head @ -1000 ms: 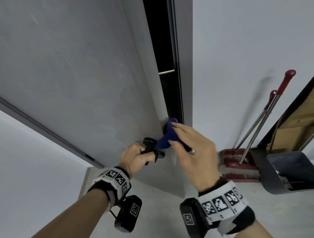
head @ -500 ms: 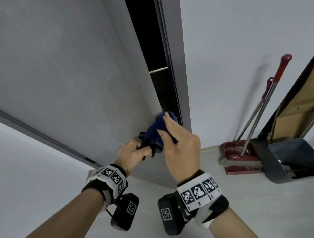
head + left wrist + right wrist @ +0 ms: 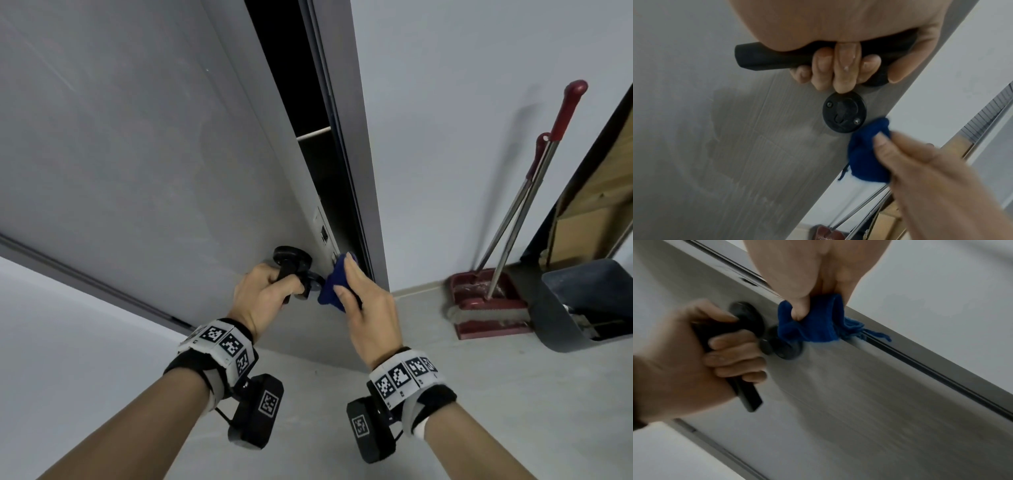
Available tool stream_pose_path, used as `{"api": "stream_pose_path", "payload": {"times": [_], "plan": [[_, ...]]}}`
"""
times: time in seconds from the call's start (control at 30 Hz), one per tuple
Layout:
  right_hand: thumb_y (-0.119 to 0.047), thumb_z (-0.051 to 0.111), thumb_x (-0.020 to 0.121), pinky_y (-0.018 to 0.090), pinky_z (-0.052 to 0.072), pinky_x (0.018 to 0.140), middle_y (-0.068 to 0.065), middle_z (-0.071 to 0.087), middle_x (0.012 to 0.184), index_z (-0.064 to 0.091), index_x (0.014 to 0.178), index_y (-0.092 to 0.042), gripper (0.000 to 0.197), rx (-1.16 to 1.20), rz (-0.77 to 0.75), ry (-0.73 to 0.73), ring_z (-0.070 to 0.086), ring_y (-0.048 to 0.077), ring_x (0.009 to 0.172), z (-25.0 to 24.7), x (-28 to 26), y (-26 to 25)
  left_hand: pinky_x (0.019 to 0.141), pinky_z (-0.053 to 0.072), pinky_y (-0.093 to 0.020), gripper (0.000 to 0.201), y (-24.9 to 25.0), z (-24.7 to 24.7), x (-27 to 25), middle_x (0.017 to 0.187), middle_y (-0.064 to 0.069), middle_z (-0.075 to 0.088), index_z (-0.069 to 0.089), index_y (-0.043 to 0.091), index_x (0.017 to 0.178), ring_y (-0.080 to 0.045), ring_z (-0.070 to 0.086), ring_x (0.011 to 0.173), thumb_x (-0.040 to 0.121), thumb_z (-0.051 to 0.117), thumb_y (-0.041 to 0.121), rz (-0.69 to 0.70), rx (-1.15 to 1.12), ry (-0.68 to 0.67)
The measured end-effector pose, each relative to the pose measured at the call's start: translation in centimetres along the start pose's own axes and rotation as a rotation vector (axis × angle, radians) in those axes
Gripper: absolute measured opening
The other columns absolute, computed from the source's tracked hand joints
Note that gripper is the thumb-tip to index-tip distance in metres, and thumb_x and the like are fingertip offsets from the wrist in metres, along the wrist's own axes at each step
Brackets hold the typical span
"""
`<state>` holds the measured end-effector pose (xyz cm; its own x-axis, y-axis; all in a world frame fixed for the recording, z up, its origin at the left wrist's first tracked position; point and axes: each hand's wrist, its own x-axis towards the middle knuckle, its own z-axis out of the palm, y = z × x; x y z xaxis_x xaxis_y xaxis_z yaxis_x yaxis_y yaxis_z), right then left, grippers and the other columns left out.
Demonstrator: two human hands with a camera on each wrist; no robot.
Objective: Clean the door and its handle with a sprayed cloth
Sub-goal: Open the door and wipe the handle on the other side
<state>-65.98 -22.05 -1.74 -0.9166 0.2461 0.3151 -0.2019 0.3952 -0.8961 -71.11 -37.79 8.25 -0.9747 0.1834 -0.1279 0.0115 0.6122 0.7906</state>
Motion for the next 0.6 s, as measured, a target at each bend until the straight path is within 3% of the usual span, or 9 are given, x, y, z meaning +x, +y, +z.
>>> {"api": "stream_pose_path", "payload": {"times": [0.17,0.23,0.33,0.4,0.6], "plan": [[-0.016,0.048,0.103,0.01,0.03,0.112,0.001,0.039,0.158,0.03,0.155,-0.011,0.055,0.081,-0.177,0.083,0.034,-0.004,0.141,-0.2,2.8,-3.7,0.06,0.031,-0.035,0.046,-0.5,0.3,0.2,0.044,0.007,0.041,0.047,0.021,0.041,-0.021,0.038,0.048,0.066,0.056,0.058,0.066,-0.031,0.04],[-0.019,0.044,0.105,0.016,0.03,0.116,-0.001,0.033,0.161,0.026,0.157,-0.012,0.055,0.08,-0.194,0.046,0.031,0.0,0.146,0.2,2.4,-2.6,0.06,0.033,-0.037,0.051,-0.9,0.4,0.3,0.047,0.003,0.043,0.046,0.021,0.043,-0.022,0.04,0.05,0.073,0.051,0.063,0.071,-0.07,0.071],[-0.024,0.044,0.105,0.033,0.042,0.114,-0.006,0.038,0.159,0.027,0.158,-0.019,0.056,0.041,-0.126,0.006,0.04,0.006,0.143,1.1,0.7,1.4,0.068,0.048,-0.055,0.05,-1.4,0.5,0.7,0.059,-0.008,0.051,0.05,0.024,0.054,-0.026,0.051,0.063,0.072,0.044,0.071,0.03,-0.073,0.142],[-0.024,0.048,0.103,0.038,0.049,0.107,-0.004,0.046,0.154,0.03,0.157,-0.023,0.056,0.004,-0.048,-0.007,0.048,0.008,0.138,1.6,-0.4,3.9,0.075,0.05,-0.061,0.052,-1.5,0.6,0.9,0.062,-0.011,0.052,0.05,0.022,0.06,-0.03,0.052,0.068,0.073,0.04,0.072,0.025,-0.068,0.158],[-0.018,0.051,0.101,0.035,0.052,0.098,0.002,0.055,0.147,0.029,0.157,-0.022,0.06,-0.129,0.095,-0.12,0.061,0.025,0.123,2.1,-0.3,6.7,0.068,0.047,-0.057,0.046,-1.1,1.1,1.5,0.05,0.001,0.044,0.046,0.026,0.054,-0.028,0.046,0.062,0.076,0.041,0.066,0.055,-0.106,0.224]]}}
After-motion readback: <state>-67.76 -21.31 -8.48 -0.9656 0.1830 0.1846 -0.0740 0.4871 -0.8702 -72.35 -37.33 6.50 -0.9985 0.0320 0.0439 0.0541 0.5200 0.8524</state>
